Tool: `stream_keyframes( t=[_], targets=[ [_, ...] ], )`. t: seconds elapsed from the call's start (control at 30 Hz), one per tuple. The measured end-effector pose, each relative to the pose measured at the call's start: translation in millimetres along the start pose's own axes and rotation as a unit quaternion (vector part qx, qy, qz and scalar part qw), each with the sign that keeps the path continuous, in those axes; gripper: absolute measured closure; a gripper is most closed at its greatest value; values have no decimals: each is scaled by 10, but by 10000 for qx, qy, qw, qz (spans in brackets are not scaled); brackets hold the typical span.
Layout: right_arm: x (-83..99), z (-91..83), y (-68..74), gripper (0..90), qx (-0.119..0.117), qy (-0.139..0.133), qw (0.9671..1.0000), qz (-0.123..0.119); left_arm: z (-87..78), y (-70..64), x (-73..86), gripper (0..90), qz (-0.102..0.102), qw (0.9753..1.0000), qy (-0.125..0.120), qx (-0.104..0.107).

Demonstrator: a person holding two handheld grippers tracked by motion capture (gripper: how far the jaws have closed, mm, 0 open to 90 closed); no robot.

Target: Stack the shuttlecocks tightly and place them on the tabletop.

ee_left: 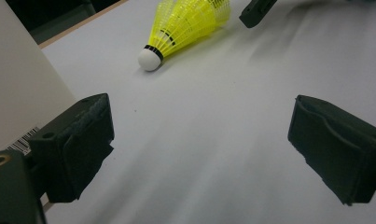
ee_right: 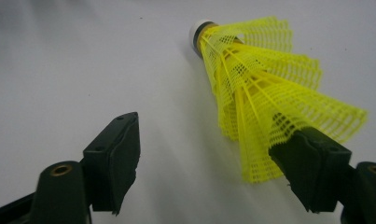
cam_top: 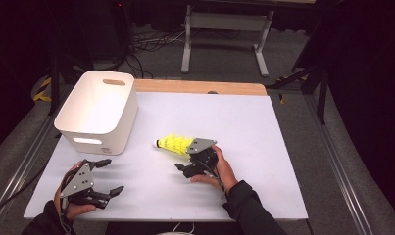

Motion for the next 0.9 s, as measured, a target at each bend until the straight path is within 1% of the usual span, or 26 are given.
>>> stream_keyframes(
  t=[0.1,0.13,0.2,0.27,0.33,0.37,0.43,0.53,0.57,0.67,0.73,0.87,0.9],
  targets=[
    [-62,81,7,266,-78,-26,9999,109,1,-5,-3,78,-4,10000,-9,5],
    [-62,81,7,266,-78,-26,9999,109,1,-5,-3,77,-4,10000,-9,5],
    [-75,145,15,272,-173,30,9996,208,1,-10,-2,78,5,10000,-6,24],
    [-90,176,14,274,-200,13,9995,255,4,-4,2,80,24,10000,10,17],
    [-95,219,10,290,-281,66,9992,273,12,-8,4,82,-1,10000,17,38],
    [-99,235,9,291,-282,76,9992,279,14,-12,5,82,7,10000,30,54],
    [-107,269,3,294,-249,117,9992,295,16,-15,5,82,4,10000,29,65],
    [-142,309,-8,314,-190,105,9993,313,20,-20,5,82,29,10000,51,66],
    [-149,320,-10,314,-196,119,9992,341,24,-25,5,82,7,10000,53,80],
    [-177,361,-29,341,-212,103,9989,411,27,-24,11,82,25,9999,71,87],
    [-199,386,-53,375,-142,121,9987,477,25,-24,11,83,15,9999,64,89],
    [-240,415,-72,487,70,133,9990,424,25,-22,13,83,48,9999,80,90],
    [-247,427,-80,531,111,135,9989,427,28,-24,16,83,25,9999,81,90]
  ],
)
Point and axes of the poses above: each handheld gripper's, and its own axes: z roughly forward along the jaws, x roughly out of its underside, y roughly to its left, the point moved 6 cm from there along z, roughly forward along the jaws, and after that the axes turned 1 degree about y, right-handed, at the moved point
